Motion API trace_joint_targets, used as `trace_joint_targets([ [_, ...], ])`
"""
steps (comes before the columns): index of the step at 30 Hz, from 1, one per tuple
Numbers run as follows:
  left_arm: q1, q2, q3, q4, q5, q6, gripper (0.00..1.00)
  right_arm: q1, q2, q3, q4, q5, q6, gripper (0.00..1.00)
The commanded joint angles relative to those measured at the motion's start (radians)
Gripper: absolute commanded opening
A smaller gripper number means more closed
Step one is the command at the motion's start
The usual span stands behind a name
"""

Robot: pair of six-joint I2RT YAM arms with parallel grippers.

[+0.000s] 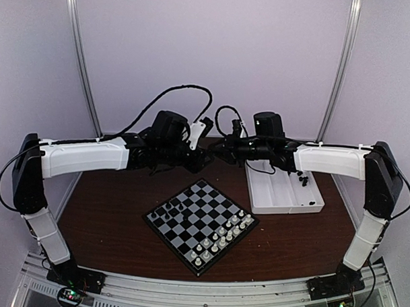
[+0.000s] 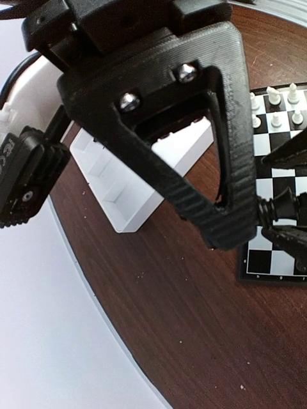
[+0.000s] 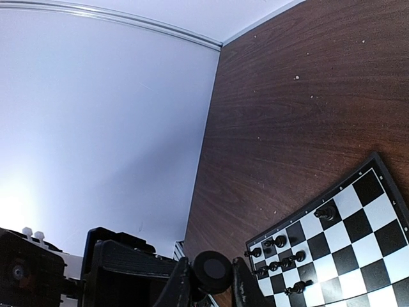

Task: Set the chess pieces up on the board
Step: Place the chess piece on the chessboard.

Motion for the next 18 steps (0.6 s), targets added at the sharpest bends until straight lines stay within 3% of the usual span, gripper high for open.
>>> trace_joint_targets([
  [1, 0.000, 0.004, 0.006, 0.050, -0.018, 0.020, 0.31, 0.008, 0.004, -0.019, 0.071, -0.024, 0.039, 0.14],
  [9, -0.001, -0.087, -0.161, 0.270, -0.020, 0.034, 0.43, 0.009, 0.013, -0.047, 0.164, -0.032, 0.114, 0.13],
  [18, -0.001, -0.113, -0.197, 0.339, -0.067, 0.056, 0.42, 0.011, 0.015, -0.055, 0.192, -0.033, 0.144, 0.13],
])
